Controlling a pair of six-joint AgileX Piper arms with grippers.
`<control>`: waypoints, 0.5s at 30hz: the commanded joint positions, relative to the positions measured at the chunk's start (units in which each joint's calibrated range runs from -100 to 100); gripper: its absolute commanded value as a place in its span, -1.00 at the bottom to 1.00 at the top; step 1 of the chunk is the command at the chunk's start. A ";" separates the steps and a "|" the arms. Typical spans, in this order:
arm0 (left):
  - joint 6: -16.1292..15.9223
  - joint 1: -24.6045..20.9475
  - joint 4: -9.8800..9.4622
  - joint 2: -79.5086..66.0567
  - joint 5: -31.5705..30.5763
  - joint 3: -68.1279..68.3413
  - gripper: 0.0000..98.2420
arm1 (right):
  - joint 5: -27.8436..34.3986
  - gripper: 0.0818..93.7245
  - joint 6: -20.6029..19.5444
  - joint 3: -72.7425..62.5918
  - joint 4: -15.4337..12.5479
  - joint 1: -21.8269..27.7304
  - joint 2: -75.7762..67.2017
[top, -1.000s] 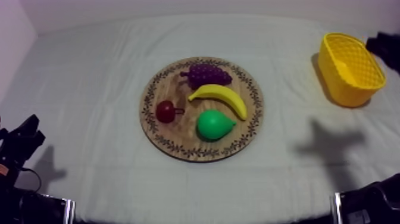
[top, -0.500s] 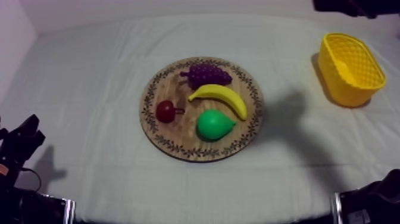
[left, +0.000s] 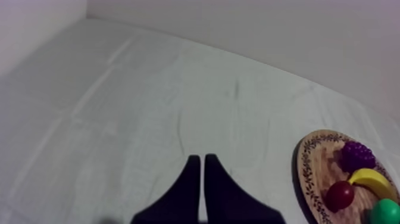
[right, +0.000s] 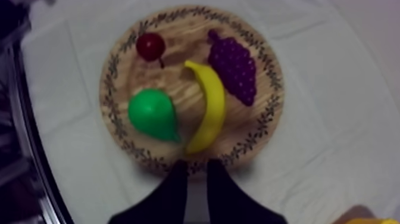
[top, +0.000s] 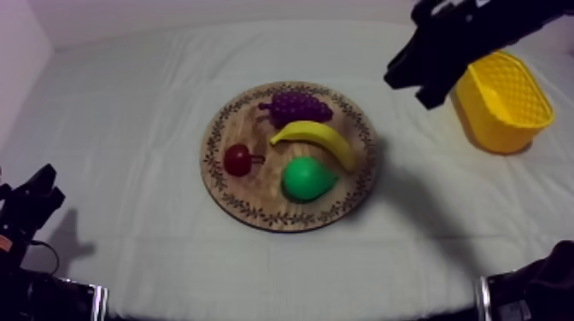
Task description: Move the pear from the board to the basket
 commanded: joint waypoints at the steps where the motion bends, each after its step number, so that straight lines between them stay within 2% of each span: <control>1: 0.00 0.00 -0.01 -0.02 0.01 -0.05 -1.00 | 0.89 -0.63 6.38 1.54 -0.40 0.09 1.75; 4: 0.00 0.00 -0.01 -0.02 0.01 -0.05 -1.00 | 1.33 -0.52 7.99 2.29 0.33 -0.35 3.70; 6: 0.00 0.00 -0.01 -0.02 0.01 -0.05 -1.00 | 1.53 -0.36 8.58 2.59 1.09 -0.92 4.57; 12: 0.00 0.00 -0.01 -0.02 0.01 -0.05 -1.00 | 2.73 0.48 10.25 3.36 3.14 -3.02 5.93; 15: 0.00 0.00 -0.01 -0.02 0.01 -0.05 -1.00 | 2.83 0.77 10.31 2.93 3.77 -4.45 7.25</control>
